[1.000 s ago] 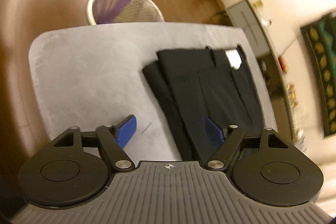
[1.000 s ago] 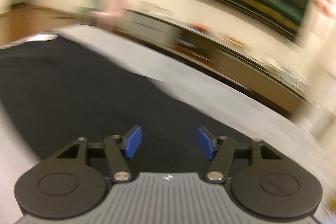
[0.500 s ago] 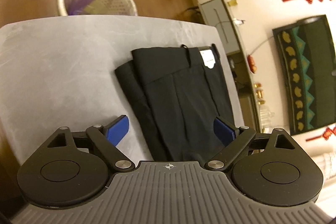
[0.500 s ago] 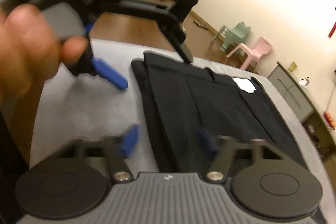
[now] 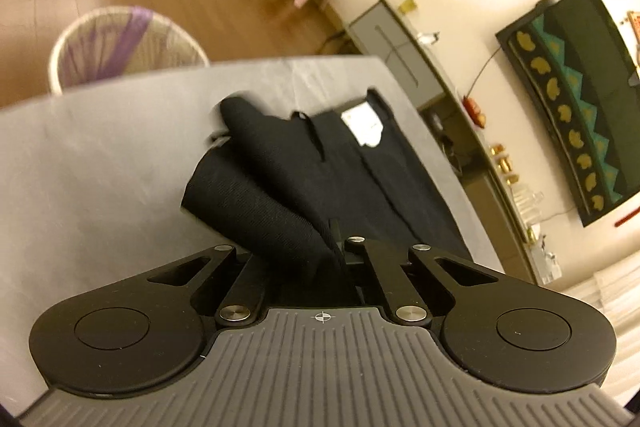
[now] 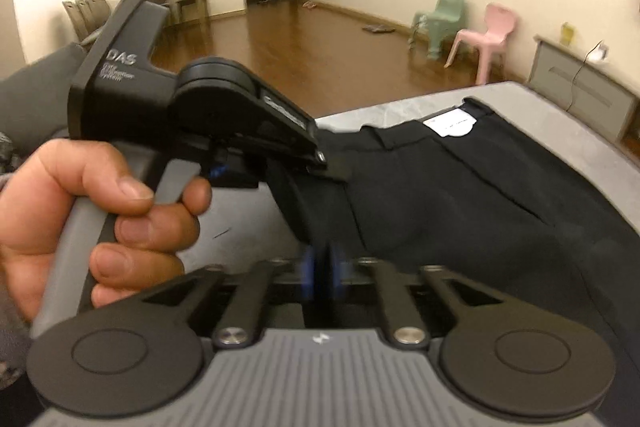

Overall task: Fold clothes
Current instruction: 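Grasp the trouser waistband with the right gripper while the left gripper grasps the cloth edge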

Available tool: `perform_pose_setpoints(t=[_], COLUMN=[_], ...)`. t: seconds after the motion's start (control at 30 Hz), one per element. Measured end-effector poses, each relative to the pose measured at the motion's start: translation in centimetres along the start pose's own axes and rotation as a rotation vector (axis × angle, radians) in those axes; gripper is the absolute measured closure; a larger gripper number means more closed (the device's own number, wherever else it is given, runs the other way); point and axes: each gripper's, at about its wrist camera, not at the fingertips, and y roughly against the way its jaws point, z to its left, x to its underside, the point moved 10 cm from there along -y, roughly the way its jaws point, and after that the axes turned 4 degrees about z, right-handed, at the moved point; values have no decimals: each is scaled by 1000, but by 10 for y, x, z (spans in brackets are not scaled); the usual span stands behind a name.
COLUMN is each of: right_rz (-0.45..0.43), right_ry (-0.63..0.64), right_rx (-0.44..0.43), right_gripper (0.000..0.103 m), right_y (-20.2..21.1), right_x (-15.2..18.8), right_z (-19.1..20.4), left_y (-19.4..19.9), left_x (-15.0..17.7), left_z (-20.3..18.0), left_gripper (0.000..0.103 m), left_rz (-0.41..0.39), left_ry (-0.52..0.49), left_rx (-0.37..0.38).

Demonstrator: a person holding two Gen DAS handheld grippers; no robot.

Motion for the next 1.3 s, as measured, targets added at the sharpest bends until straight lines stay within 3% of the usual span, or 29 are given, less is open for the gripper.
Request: perform_pose_setpoints(t=[0.03, 0.13, 0.2, 0.27, 0.33, 0.43, 0.6, 0.63, 0.67, 0.7, 0.8, 0.9, 0.97, 1.03, 1.07, 1.1, 1.17, 1.3], right_rz=[-44, -80, -28, 44, 101, 162, 259, 247, 215, 184, 118, 203, 331, 448, 487, 503, 433, 224], right_ry=[-14, -123, -181, -206, -212, -177, -182, -194, -205, -216, -217, -139, -47, 57, 106, 140, 118, -112], right_rx=[15, 157, 266, 335, 341, 297, 302, 305, 308, 311, 280, 195, 171, 202, 246, 282, 308, 288], right_gripper=[36, 43, 63, 72, 72, 72, 72, 70, 61, 44, 13, 8, 7, 20, 60, 92, 95, 97], right_y=[10, 22, 10, -13, -36, -64, -70, -67, -62, -57, -50, -76, -106, -132, -139, -142, -124, -52], right_x=[-10, -30, -33, -29, -24, -13, -22, -34, -49, -64, -109, -140, -139, -126, -117, -112, -112, -102], right_z=[-12, -78, -128, -162, -182, -180, -185, -184, -183, -181, -163, -122, -97, -83, -82, -84, -93, -123], left_y=[2, 4, 5, 9, 12, 15, 18, 17, 16, 15, 9, 5, 3, 1, 0, 0, 3, 13], left_x=[-2, -1, 1, 2, 5, 15, 37, 43, 50, 56, 75, 87, 94, 100, 102, 105, 109, 127], left_z=[0, -4, -15, -30, -46, -63, -89, -94, -98, -103, -114, -121, -123, -123, -122, -121, -120, -128], left_gripper=[103, 103, 103, 103, 103, 103, 103, 103, 103, 103, 103, 103, 103, 103, 103, 103, 103, 103], left_rz=[-12, -31, -50, -82, -116, -141, -186, -190, -194, -196, -192, -191, -191, -190, -189, -187, -187, -161], left_ry=[-12, -66, -131, -225, -320, -444, -689, -737, -784, -827, -944, -1024, -1065, -1103, -1122, -1140, -1159, -1212], left_rx=[-2, -24, -36, -45, -56, -66, -92, -98, -105, -110, -121, -130, -139, -147, -151, -156, -149, -65])
